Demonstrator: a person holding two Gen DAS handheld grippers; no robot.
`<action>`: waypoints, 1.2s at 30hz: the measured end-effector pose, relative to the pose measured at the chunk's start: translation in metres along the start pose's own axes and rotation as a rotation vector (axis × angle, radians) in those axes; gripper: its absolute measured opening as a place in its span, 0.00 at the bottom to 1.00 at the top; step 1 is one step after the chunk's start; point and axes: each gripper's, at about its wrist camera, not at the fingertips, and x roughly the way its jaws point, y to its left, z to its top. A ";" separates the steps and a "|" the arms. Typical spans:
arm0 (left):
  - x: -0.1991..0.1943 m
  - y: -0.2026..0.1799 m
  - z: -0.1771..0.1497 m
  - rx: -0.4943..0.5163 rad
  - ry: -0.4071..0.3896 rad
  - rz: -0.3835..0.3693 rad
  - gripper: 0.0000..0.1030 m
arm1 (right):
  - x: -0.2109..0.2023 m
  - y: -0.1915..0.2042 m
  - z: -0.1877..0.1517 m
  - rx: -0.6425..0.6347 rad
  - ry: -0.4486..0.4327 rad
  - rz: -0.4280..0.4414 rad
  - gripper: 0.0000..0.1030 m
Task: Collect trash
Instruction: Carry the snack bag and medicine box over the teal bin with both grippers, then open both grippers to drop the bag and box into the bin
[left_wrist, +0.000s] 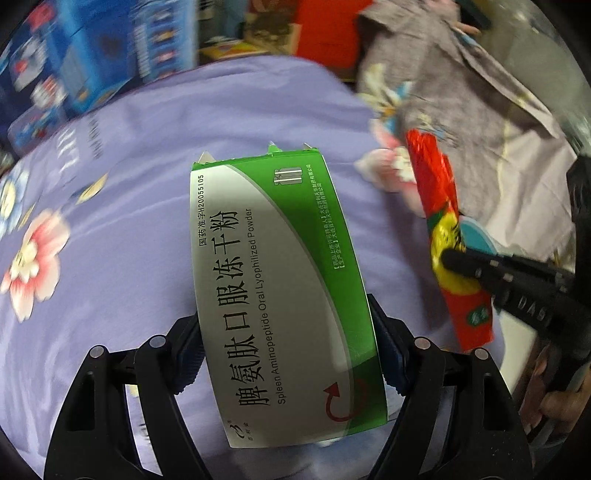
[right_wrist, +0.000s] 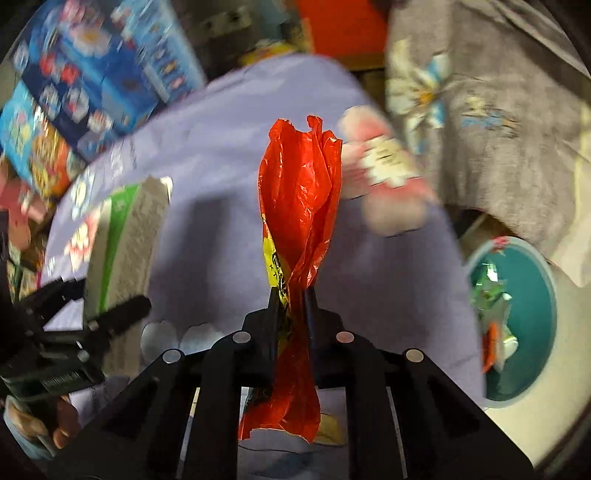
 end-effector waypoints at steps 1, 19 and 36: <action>0.001 -0.011 0.003 0.021 -0.001 -0.006 0.75 | -0.005 -0.010 0.002 0.017 -0.012 -0.004 0.12; 0.046 -0.200 0.031 0.321 0.055 -0.097 0.75 | -0.064 -0.186 -0.039 0.300 -0.106 -0.051 0.13; 0.118 -0.315 0.045 0.436 0.142 -0.229 0.76 | -0.069 -0.279 -0.067 0.457 -0.069 -0.125 0.14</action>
